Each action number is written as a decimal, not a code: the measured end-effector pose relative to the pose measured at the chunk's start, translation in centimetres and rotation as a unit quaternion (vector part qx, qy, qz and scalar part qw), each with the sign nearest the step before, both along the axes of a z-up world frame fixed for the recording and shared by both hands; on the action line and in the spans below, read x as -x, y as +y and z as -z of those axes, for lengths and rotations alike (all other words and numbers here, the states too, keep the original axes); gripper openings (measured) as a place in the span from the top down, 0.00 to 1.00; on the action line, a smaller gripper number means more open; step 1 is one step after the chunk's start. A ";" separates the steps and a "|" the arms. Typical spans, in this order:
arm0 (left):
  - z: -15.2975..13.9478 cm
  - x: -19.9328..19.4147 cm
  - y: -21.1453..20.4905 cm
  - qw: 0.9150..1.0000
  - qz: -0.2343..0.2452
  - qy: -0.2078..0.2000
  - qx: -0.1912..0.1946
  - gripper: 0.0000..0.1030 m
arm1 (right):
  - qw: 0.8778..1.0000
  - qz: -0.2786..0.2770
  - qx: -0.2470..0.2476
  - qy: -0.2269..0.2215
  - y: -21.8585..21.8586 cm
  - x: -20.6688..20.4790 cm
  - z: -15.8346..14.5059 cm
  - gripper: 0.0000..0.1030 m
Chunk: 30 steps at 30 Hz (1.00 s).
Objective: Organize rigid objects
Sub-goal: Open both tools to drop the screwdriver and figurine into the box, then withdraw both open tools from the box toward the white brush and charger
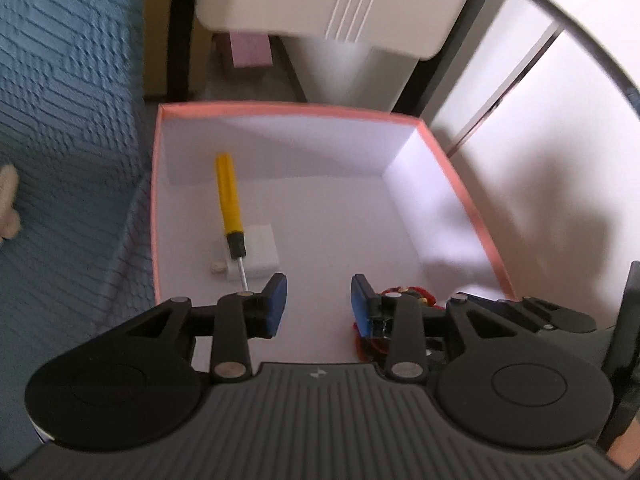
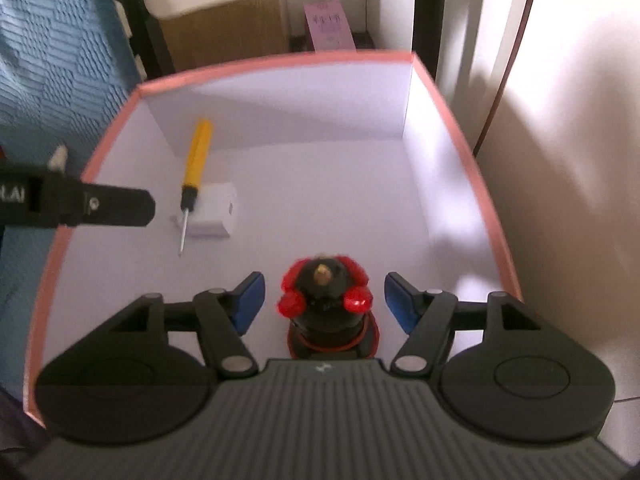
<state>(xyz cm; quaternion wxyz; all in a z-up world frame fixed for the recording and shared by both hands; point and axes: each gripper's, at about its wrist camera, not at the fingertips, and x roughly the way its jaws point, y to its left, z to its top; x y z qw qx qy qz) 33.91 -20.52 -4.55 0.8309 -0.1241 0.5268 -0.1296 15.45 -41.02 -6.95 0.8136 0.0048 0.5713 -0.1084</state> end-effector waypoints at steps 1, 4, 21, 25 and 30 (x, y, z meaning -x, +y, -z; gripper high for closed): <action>-0.5 0.4 0.3 1.000 -0.003 -0.009 0.003 0.60 | 1.000 -0.001 0.000 -0.007 0.2 0.1 -0.5 0.34; -2.3 2.2 1.0 0.999 -0.009 -0.042 0.005 0.60 | 0.999 -0.016 0.007 -0.042 1.3 0.8 -2.5 0.34; -8.3 14.5 5.4 0.986 -0.042 -0.161 0.028 0.60 | 0.981 -0.073 -0.024 -0.178 7.7 8.4 -9.5 0.34; -8.5 17.2 5.9 0.983 -0.051 -0.172 0.021 0.60 | 0.980 -0.084 -0.024 -0.177 9.2 10.4 -9.8 0.34; -8.2 19.6 7.4 0.984 -0.069 -0.164 0.021 0.60 | 0.979 -0.093 -0.027 -0.177 11.1 12.6 -10.1 0.34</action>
